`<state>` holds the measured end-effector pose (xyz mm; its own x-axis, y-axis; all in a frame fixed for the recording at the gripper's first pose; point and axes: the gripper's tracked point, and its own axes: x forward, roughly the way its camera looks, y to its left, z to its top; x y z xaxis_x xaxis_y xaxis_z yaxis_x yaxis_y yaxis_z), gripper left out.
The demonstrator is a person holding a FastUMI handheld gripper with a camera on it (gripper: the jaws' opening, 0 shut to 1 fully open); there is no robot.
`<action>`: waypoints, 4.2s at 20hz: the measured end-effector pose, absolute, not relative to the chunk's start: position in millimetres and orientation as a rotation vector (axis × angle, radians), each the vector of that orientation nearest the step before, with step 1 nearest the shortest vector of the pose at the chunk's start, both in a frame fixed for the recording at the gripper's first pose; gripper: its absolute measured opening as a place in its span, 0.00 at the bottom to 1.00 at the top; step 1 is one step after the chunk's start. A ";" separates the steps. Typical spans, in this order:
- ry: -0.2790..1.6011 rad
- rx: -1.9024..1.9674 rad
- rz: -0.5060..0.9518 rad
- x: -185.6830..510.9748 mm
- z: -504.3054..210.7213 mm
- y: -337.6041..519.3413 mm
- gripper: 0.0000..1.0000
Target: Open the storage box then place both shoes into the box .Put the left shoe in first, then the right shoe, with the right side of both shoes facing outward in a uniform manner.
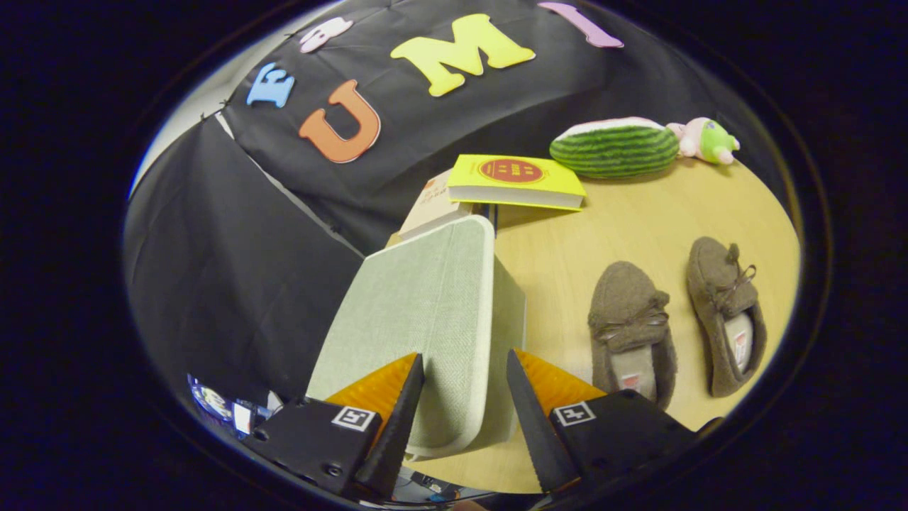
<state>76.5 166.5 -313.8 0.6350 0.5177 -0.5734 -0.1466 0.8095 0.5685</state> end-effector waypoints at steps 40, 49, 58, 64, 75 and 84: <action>0.448 0.222 0.586 42.5 -101.1 381.9 0.93; 0.344 0.083 0.432 37.1 -86.0 286.0 0.97; 0.444 0.012 0.231 27.0 -145.6 110.0 0.97; 0.624 0.059 0.196 24.8 -233.2 53.3 0.97; 1.018 0.198 0.157 50.4 -356.0 17.0 0.96; 1.245 0.280 0.161 70.8 -423.4 13.8 0.83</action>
